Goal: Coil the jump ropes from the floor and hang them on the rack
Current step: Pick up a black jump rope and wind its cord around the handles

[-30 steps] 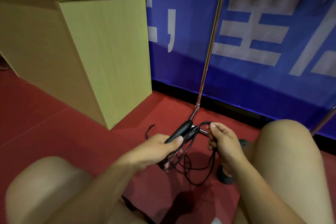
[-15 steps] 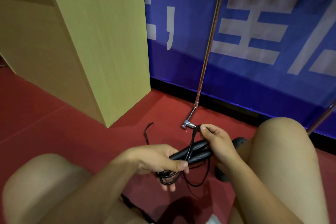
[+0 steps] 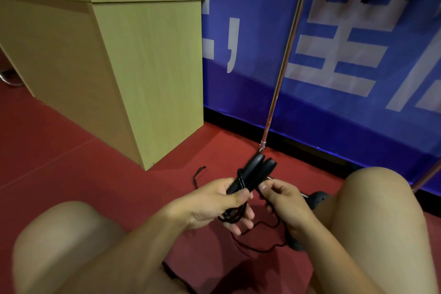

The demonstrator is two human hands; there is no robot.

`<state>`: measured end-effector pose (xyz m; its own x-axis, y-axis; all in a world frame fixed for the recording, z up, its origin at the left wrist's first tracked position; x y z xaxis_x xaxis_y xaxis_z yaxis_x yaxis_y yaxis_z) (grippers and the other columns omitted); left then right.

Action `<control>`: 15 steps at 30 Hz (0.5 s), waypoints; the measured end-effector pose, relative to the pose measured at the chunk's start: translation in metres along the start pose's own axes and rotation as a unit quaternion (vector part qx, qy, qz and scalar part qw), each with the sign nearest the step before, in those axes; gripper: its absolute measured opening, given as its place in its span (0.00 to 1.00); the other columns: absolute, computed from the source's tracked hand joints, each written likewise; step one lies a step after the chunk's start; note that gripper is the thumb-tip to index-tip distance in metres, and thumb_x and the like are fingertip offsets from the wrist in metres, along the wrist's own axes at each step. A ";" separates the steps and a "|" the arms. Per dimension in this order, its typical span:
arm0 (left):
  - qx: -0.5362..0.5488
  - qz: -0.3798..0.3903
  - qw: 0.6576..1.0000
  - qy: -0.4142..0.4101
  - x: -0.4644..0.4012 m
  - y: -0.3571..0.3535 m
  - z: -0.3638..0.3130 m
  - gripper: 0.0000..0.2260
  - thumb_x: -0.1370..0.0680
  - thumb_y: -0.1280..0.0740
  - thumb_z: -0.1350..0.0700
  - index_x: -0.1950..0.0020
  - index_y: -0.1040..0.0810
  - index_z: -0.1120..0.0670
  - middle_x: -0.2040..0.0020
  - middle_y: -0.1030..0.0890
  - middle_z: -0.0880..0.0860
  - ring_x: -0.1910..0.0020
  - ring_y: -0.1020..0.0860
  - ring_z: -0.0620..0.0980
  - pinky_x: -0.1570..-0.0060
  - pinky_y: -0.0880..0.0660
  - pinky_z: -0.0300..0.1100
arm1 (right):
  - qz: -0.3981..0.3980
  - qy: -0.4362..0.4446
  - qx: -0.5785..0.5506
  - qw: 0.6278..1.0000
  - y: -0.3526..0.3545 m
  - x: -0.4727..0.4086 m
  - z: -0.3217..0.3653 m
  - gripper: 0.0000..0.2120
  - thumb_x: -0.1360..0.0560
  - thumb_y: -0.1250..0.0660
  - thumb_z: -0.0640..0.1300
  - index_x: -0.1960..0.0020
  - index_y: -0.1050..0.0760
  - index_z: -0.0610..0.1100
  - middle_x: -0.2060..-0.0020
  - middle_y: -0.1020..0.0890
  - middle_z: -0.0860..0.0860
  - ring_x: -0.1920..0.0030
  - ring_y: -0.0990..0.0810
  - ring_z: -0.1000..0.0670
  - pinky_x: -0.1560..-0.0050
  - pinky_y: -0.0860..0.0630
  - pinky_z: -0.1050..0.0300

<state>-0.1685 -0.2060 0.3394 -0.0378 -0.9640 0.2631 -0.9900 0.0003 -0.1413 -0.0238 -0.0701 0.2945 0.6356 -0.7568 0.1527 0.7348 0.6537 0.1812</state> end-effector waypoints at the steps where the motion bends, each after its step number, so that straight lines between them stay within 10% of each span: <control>1: -0.005 -0.019 1.000 -0.006 0.000 0.000 -0.001 0.17 0.23 0.35 0.46 0.42 0.29 0.57 0.59 0.17 0.54 0.58 0.17 0.55 0.64 0.19 0.44 | 0.000 -0.001 0.005 1.000 0.000 0.000 0.000 0.12 0.20 0.35 0.45 0.55 0.22 0.36 0.68 0.25 0.47 0.70 0.29 0.52 0.71 0.33 0.59; 15: -0.070 -0.300 0.950 -0.046 -0.018 0.032 0.002 0.12 0.17 0.37 0.50 0.47 0.23 0.59 0.67 0.24 0.50 0.73 0.26 0.46 0.76 0.32 0.39 | 0.007 0.093 0.103 0.990 0.002 0.005 0.010 0.07 0.24 0.28 0.44 0.59 0.20 0.42 0.72 0.30 0.55 0.71 0.35 0.56 0.69 0.36 0.65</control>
<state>-0.1995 -0.1893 0.3279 0.5449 -0.8210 0.1702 -0.8382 -0.5280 0.1367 -0.0213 -0.0724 0.3053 0.6914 -0.7222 -0.0209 0.6742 0.6344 0.3782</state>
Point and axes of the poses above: each hand's wrist, its own x-axis away from the middle knuckle, its own y-axis out of the back of the hand, z = x × y, the point moved 1 cm from there along -x, towards the middle knuckle
